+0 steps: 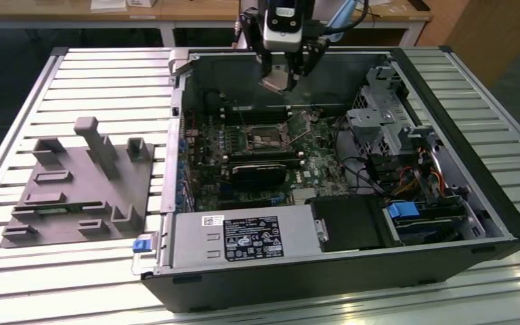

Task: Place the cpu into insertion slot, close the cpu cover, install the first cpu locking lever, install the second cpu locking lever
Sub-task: 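Place the cpu into insertion slot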

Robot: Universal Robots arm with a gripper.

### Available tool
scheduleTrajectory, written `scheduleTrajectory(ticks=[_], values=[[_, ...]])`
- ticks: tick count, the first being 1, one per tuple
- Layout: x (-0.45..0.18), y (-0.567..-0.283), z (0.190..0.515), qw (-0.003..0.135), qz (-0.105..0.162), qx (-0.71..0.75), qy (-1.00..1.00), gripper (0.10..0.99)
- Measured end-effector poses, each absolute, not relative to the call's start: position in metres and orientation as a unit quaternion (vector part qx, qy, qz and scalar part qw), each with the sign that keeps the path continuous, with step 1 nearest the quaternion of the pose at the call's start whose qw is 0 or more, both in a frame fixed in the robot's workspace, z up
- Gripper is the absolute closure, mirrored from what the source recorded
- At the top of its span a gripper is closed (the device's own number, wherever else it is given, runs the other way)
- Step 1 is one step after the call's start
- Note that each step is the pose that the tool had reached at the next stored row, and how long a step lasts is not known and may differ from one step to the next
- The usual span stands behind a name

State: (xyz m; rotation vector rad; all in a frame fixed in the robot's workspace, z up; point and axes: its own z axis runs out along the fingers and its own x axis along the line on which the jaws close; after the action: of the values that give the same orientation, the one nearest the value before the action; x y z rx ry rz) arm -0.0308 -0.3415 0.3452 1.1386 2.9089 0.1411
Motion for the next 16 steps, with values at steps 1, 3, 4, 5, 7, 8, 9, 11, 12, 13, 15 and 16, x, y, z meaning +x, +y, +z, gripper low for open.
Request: scheduleTrajectory(ticks=[1,3,4,5,7,8,9,11,12,13,15,16], values=[[-0.0308,-0.3415,0.345,0.007,0.045,0.366,0.929,0.549],[-0.0308,-0.3415,0.3448,0.008,0.045,0.371,0.928,0.549],[-0.0308,-0.3415,0.3446,0.008,0.045,0.374,0.926,0.549],[-0.0308,-0.3415,0.3445,0.008,0.045,0.376,0.925,0.549],[-0.0308,-0.3415,0.3441,0.008,0.045,0.381,0.923,0.549],[-0.0308,-0.3415,0.3439,0.008,0.045,0.384,0.922,0.549],[-0.0308,-0.3415,0.3438,0.008,0.045,0.386,0.921,0.549],[-0.0308,-0.3415,0.3435,0.009,0.045,0.391,0.919,0.549],[-0.0308,-0.3415,0.3433,0.009,0.045,0.394,0.918,0.549],[-0.0308,-0.3415,0.3432,0.009,0.045,0.396,0.917,0.549],[-0.0308,-0.3415,0.3428,0.009,0.045,0.401,0.915,0.549],[-0.0308,-0.3415,0.3427,0.009,0.045,0.403,0.914,0.549]])
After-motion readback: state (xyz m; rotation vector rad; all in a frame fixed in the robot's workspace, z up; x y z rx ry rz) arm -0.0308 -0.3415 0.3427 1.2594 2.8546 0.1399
